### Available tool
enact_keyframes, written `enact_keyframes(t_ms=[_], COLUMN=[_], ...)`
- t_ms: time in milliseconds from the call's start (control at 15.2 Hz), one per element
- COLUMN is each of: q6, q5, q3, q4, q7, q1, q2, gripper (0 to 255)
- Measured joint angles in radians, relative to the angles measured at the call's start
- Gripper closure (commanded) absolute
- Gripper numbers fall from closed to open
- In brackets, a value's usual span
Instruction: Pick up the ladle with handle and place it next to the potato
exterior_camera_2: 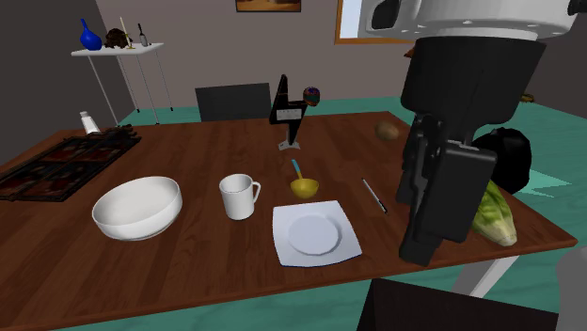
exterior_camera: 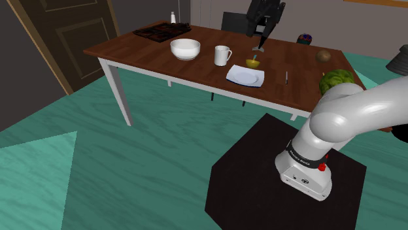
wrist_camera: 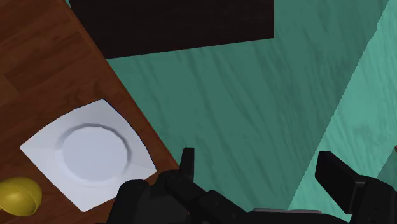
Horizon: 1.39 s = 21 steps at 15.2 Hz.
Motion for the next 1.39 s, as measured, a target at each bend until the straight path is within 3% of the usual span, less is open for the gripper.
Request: enact_keyframes(t_ms=[330, 858, 1386], q6=[0.065, 0.234, 0.339], q5=[-0.010, -0.017, 0.001], q3=[-0.025, -0.095, -0.182], q4=[-0.004, 0.054, 0.157], q7=[0.015, 0.055, 0.078], q1=[-0.030, -0.095, -0.157], q2=[0.066, 0.300, 0.521], gripper=[0, 0, 0])
